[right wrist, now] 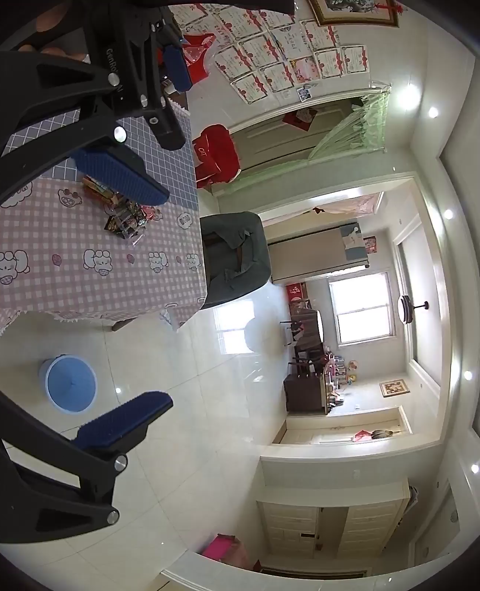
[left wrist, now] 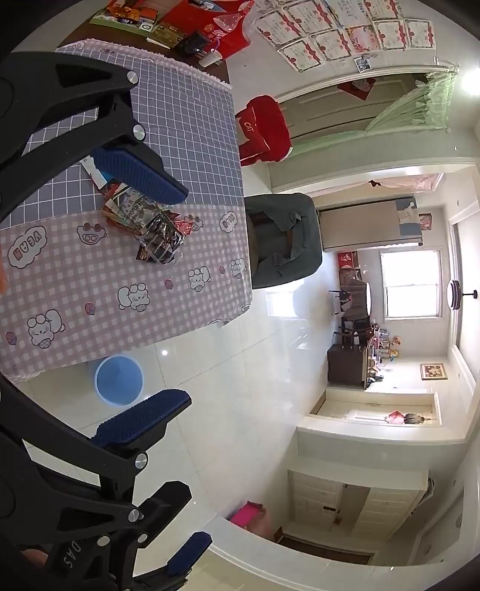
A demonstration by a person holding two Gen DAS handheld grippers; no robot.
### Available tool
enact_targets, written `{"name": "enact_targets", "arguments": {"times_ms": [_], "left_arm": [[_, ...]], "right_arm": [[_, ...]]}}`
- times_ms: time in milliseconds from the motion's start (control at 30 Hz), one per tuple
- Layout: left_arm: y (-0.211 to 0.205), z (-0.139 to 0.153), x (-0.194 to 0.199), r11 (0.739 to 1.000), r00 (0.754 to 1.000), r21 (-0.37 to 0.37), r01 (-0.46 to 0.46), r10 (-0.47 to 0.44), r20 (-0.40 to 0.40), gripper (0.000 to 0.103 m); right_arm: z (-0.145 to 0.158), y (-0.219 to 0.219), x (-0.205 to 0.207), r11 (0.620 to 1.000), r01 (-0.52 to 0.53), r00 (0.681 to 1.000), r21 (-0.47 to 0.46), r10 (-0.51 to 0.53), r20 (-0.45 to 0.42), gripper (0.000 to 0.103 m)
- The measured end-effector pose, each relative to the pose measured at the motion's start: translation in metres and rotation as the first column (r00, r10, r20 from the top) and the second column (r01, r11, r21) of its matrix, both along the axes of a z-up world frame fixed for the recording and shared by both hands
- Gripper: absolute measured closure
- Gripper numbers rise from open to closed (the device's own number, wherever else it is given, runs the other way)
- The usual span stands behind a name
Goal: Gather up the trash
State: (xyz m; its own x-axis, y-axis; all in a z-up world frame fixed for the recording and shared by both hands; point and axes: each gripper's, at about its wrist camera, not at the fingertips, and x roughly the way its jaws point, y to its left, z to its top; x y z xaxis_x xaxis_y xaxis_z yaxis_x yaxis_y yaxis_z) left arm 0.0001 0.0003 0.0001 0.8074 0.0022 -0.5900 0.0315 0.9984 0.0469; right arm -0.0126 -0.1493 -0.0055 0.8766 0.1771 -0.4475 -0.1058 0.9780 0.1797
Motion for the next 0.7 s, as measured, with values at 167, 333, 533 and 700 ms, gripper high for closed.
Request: {"name": "enact_targets", "arguments": {"times_ms": [167, 333, 533, 700], "left_arm": [[0.0014, -0.0012, 0.0026, 1.0, 1.0, 0.0, -0.006, 0.006, -0.01, 0.005], [-0.0004, 0.0033, 0.0019, 1.0, 1.0, 0.003, -0.001, 0.001, 0.004, 0.005], [-0.0032, 0.0047, 0.0043, 1.0, 1.0, 0.006, -0.001, 0.001, 0.004, 0.005], [-0.0024, 0.0052, 0.0046, 1.0, 1.0, 0.006, 0.0, 0.0, 0.001, 0.005]], "right_arm": [[0.0001, 0.0005, 0.0001, 1.0, 0.0, 1.0, -0.006, 0.0, -0.009, 0.004], [0.0001, 0.0016, 0.0005, 1.0, -0.002, 1.0, -0.005, 0.002, -0.009, 0.004], [-0.002, 0.0019, -0.0018, 1.0, -0.003, 1.0, -0.003, 0.003, -0.009, 0.004], [0.0017, 0.0039, 0.0045, 1.0, -0.005, 1.0, -0.001, 0.005, -0.013, 0.004]]}}
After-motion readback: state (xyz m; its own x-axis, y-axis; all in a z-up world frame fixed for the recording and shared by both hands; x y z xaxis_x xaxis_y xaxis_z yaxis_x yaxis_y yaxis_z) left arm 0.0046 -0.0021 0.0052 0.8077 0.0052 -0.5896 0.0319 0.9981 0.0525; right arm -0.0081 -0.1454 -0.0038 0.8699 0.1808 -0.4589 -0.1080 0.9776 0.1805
